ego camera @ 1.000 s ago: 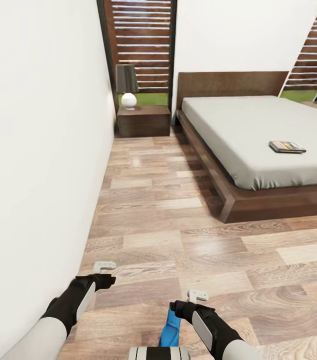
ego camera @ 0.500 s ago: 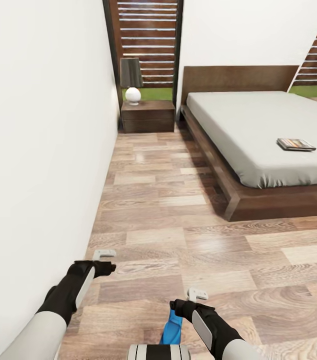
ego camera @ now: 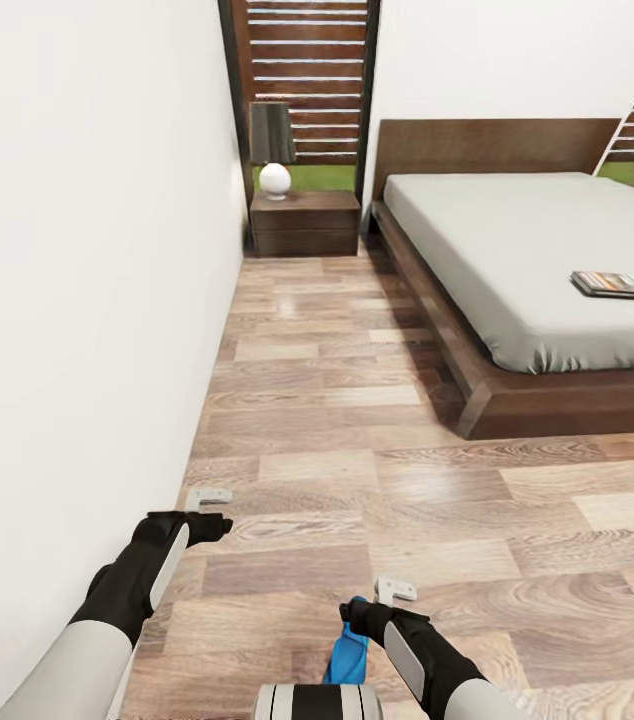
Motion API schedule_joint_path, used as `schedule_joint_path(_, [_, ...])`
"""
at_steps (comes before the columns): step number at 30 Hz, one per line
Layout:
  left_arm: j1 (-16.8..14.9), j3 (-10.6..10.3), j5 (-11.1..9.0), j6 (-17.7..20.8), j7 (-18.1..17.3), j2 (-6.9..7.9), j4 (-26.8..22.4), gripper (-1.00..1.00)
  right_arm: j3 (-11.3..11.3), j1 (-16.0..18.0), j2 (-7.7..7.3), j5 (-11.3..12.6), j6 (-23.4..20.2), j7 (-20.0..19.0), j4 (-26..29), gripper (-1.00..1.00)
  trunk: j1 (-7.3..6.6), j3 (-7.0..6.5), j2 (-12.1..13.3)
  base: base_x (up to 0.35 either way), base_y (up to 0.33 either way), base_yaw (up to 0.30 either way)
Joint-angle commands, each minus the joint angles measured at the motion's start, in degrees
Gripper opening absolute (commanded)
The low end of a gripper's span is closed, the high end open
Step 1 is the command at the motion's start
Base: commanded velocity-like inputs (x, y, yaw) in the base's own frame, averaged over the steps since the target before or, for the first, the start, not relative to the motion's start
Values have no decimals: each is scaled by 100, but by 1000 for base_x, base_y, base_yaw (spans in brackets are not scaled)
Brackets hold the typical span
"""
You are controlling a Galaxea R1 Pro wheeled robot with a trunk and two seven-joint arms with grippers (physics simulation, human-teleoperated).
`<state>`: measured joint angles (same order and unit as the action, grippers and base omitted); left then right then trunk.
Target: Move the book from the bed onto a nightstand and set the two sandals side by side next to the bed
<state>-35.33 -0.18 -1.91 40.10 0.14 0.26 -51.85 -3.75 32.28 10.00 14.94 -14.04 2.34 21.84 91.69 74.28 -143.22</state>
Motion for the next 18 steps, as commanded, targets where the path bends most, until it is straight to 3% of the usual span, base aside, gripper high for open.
schedule_joint_path(1, [-1, -3, -18, 30, 6, 2, -12, 100, -20, 0, 0, 37, -24, 24, 8, 100, -1, 14, -2, 0, 0, 76])
schedule_joint_path(18, [0, -32, -19, 26, 20, -15, 18, 100, -20, -12, 0, 27, 22, -11, 9, 100, -1, 115, -2, 0, 0, 56])
